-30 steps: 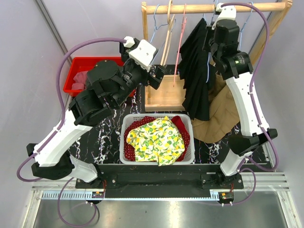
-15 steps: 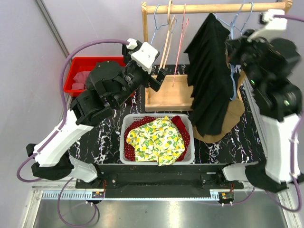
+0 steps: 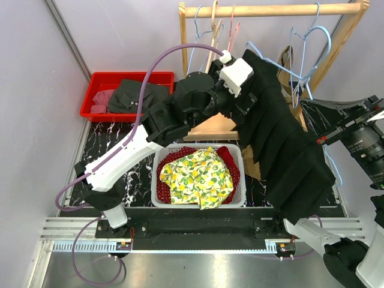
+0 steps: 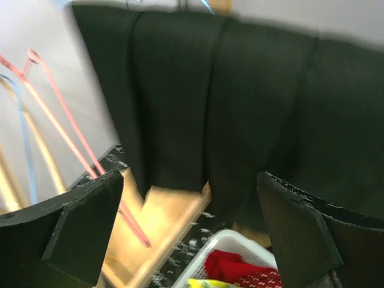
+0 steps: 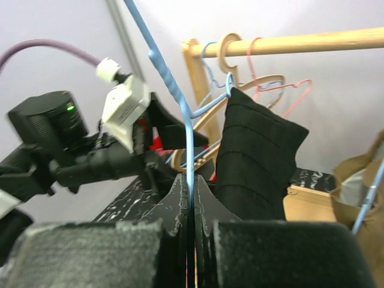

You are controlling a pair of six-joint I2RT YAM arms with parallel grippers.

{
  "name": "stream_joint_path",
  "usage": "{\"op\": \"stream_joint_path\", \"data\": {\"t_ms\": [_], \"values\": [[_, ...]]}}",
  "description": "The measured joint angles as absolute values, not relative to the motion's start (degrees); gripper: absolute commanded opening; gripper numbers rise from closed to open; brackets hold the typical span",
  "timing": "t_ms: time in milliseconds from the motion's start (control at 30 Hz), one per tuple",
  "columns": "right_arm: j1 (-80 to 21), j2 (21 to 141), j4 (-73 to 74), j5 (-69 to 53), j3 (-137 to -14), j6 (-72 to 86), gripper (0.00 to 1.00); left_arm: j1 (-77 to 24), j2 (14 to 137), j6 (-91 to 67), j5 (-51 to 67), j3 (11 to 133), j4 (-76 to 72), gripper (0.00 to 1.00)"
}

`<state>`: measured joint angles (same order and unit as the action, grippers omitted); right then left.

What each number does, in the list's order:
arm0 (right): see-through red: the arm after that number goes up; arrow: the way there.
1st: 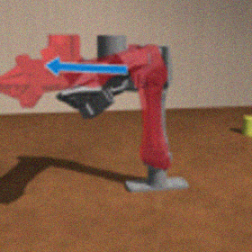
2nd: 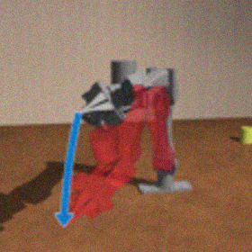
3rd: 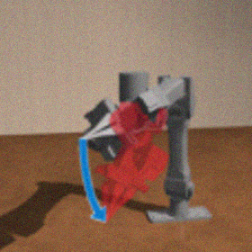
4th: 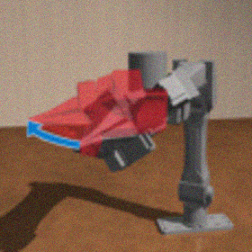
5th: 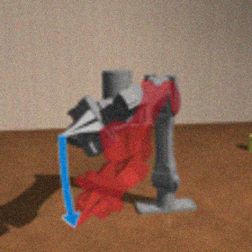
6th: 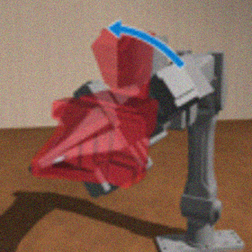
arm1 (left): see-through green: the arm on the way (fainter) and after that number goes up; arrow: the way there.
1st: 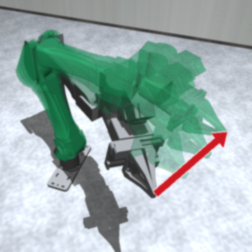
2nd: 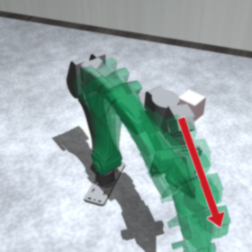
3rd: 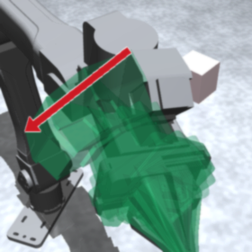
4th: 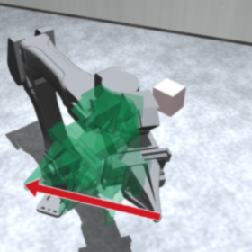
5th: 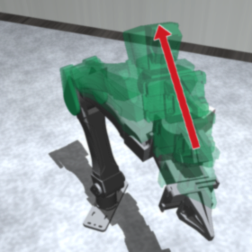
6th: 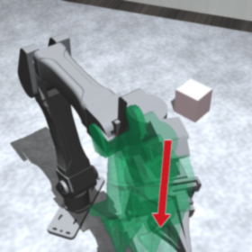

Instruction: Remove the skirt from the hanger

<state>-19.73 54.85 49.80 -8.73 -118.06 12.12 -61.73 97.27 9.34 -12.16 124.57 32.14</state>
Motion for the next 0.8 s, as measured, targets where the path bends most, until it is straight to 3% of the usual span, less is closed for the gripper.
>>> {"op": "stream_joint_path", "data": {"t_ms": [133, 200, 233, 267, 300, 500, 800], "values": [[-19.7, 54.4, 49.8, -13.1, -118.0, 13.6, 0.0, -62.0, 99.2, 3.9, -9.6, 129.2, 35.5, 0.99], [-19.7, 54.6, 49.8, -14.8, -117.9, 14.3, 0.0, -62.0, 99.4, 1.5, -6.7, 131.2, 36.8, 0.71], [-19.7, 54.7, 49.8, -15.5, -117.9, 14.7, 0.0, -62.1, 99.4, 0.6, -4.9, 132.1, 37.3, 0.31], [-19.7, 54.8, 49.7, -16.4, -117.8, 15.1, 0.0, -62.0, 99.4, 0.2, -2.1, 132.8, 37.8, 0.08], [-19.7, 54.9, 49.6, -17.1, -117.7, 15.4, 0.0, -62.0, 99.4, 0.2, 1.3, 133.4, 38.1, 0.0], [-19.7, 55.2, 49.6, -18.3, -117.3, 16.2, 0.0, -61.9, 99.6, 2.5, 13.1, 133.8, 40.5, 0.0], [-19.7, 54.8, 49.3, -15.3, -113.9, 15.2, 0.0, -62.0, 100.2, 7.4, 12.7, 139.2, 44.2, 0.0]]}}
